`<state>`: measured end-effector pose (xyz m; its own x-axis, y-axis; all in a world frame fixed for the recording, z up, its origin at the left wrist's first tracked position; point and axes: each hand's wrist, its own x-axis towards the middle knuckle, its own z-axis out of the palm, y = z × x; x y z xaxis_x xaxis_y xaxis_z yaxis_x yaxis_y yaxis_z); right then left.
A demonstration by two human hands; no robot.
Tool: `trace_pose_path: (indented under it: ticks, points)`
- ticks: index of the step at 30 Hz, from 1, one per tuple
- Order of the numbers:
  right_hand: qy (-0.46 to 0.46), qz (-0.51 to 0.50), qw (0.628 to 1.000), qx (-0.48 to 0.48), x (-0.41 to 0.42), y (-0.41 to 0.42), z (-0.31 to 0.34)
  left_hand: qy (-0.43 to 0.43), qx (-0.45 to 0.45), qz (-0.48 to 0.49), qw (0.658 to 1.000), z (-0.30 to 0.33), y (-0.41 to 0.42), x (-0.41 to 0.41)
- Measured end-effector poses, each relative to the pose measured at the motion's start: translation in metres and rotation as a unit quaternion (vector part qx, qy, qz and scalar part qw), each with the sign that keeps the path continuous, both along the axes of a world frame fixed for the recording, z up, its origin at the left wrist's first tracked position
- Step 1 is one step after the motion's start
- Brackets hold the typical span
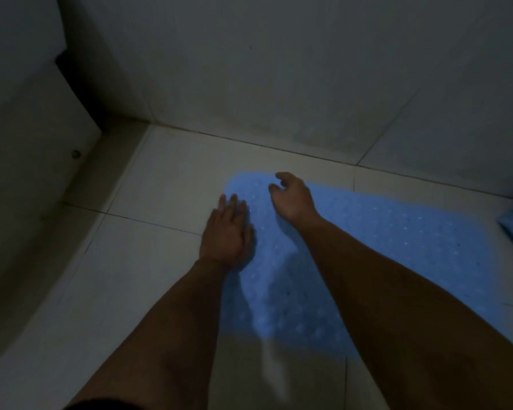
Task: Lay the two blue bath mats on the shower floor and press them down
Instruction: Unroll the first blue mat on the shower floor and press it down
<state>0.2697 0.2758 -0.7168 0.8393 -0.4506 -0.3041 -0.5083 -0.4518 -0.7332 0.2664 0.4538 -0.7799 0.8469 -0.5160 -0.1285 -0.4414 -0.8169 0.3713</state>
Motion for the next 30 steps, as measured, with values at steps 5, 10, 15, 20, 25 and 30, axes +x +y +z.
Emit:
trace_pose_path:
  ticks: [5,10,15,20,25,30]
  points:
    - [-0.043,-0.029,0.999,-0.001,-0.026,-0.029,-0.011,-0.034,0.081,-0.088,0.992,-0.035,-0.013,-0.042]
    - [-0.095,-0.036,0.994,-0.037,-0.043,-0.048,-0.038,-0.07,0.087,-0.09,0.99,-0.043,-0.013,-0.045]
    - [-0.171,-0.036,0.979,-0.101,-0.059,-0.063,-0.06,-0.076,0.083,-0.087,0.99,-0.045,-0.014,-0.043]
    - [-0.166,-0.001,0.975,-0.147,-0.077,-0.07,-0.069,-0.073,0.047,-0.084,0.993,-0.053,-0.012,-0.043]
    - [-0.087,0.054,0.987,-0.127,-0.073,-0.062,-0.05,0.076,0.086,-0.103,0.988,-0.033,-0.016,-0.028]
    - [0.075,0.146,0.975,-0.147,-0.065,-0.026,-0.039,-0.058,0.001,-0.09,0.994,0.001,-0.017,-0.007]
